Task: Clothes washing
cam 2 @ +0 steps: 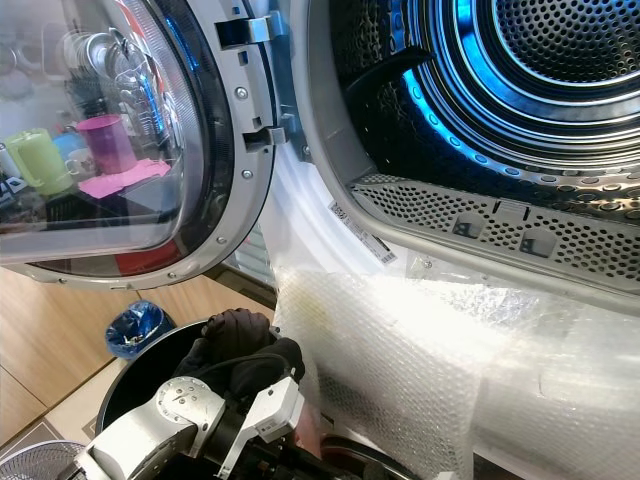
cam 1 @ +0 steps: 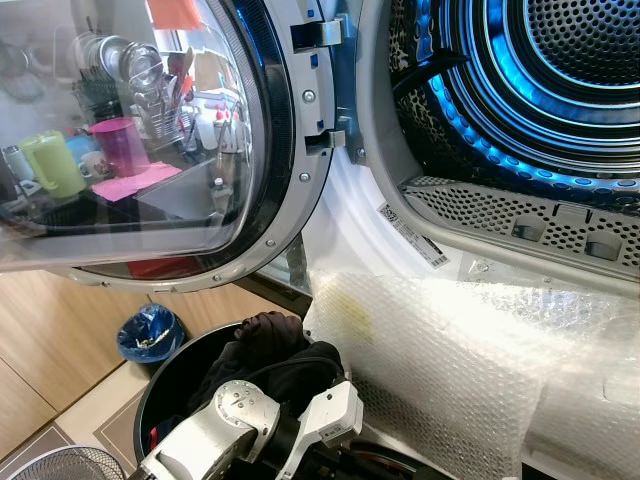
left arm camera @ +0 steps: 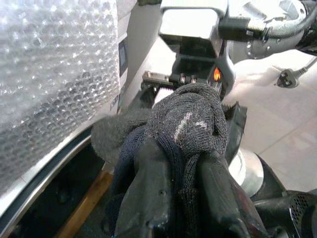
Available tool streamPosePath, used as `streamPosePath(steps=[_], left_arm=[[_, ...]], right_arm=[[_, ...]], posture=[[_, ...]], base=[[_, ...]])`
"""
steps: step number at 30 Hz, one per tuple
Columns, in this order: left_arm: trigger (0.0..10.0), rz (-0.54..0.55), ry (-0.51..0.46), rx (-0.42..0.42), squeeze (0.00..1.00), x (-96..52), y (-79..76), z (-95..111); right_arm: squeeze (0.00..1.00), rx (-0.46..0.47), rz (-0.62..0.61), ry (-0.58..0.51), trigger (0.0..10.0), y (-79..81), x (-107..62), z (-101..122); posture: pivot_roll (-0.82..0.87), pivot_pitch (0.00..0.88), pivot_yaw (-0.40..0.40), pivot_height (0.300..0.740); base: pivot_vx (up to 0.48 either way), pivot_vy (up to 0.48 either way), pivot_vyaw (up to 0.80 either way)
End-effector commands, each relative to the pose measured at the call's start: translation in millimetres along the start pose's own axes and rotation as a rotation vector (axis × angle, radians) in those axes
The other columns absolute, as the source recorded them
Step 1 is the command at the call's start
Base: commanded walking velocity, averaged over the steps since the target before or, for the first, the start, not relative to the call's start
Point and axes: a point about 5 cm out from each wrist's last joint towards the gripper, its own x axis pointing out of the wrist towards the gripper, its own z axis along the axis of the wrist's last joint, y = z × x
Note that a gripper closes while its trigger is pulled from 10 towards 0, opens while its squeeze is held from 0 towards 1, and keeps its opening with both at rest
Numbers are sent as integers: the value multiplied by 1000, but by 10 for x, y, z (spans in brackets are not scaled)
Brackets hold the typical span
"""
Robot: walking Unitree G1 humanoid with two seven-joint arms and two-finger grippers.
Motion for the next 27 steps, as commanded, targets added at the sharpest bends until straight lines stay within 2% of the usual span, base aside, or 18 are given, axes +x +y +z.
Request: streamPosePath(steps=[1, 5, 6, 7, 8, 9, 10, 11, 12, 13, 18, 19, 20, 21, 27], left_arm=[[0, 29, 15, 24, 0, -40, 24, 7], [0, 29, -12, 9, 0, -14, 15, 18], [0, 29, -12, 9, 0, -14, 14, 18], [0, 26, -10, 10, 0, -16, 13, 22], [0, 23, -9, 11, 0, -16, 12, 25], [0, 16, -8, 8, 0, -14, 5, 23], [0, 16, -8, 8, 0, -14, 5, 23], [0, 11, -8, 7, 0, -11, -4, 20], [0, 11, -8, 7, 0, -11, -4, 20], [0, 0, -7, 4, 0, -3, -19, 16], [0, -10, -7, 2, 0, 3, -28, 18], [0, -12, -6, 2, 0, 1, -29, 16], [0, -12, -6, 2, 0, -2, -28, 16], [0, -12, -5, 1, 0, -7, -28, 14], [0, -11, 0, -6, 0, -29, -36, 6]], right_arm=[[0, 13, 7, 19, 10000, 24, 26, -49], [0, 16, -21, 24, 10000, 5, 38, -99], [0, 16, -21, 24, 8157, 5, 39, -99], [0, 18, -25, 8, 4471, 3, 42, -86], [0, 20, -28, -3, 4471, 1, 44, -77], [0, 21, -45, -40, 2000, -20, 50, -39], [0, 21, -45, -40, 2000, -20, 50, -39], [0, 20, -50, -52, 9569, -28, 53, -26], [0, 20, -50, -52, 9569, -28, 53, -26], [0, 14, -58, -68, 10000, -43, 61, -8], [0, 13, -74, -114, 10000, -80, 67, 42], [0, 13, -77, -119, 4863, -87, 66, 49], [0, 14, -78, -119, 4863, -90, 66, 52], [0, 13, -74, -119, 0, -88, 67, 54], [0, 14, -76, -133, 0, -84, 59, 62]], posture=[[104, 0, 100, 740], [100, 0, 107, 740], [100, 0, 107, 740], [98, 0, 108, 740], [98, 0, 108, 740], [94, 0, 111, 740], [94, 0, 111, 740], [89, 0, 113, 740], [89, 0, 113, 740], [89, 0, 115, 740], [89, 0, 115, 740], [89, 0, 115, 740], [89, 0, 117, 740], [88, 0, 119, 740], [91, 0, 121, 740]], base=[[0, 0, 0], [0, 0, 0], [0, 0, 0], [0, 0, 0], [0, 0, 0], [0, 0, 0], [0, 0, 0], [0, 0, 0], [0, 0, 0], [0, 0, 0], [0, 0, 0], [0, 0, 0], [0, 0, 0], [0, 0, 0], [0, 0, 0]])
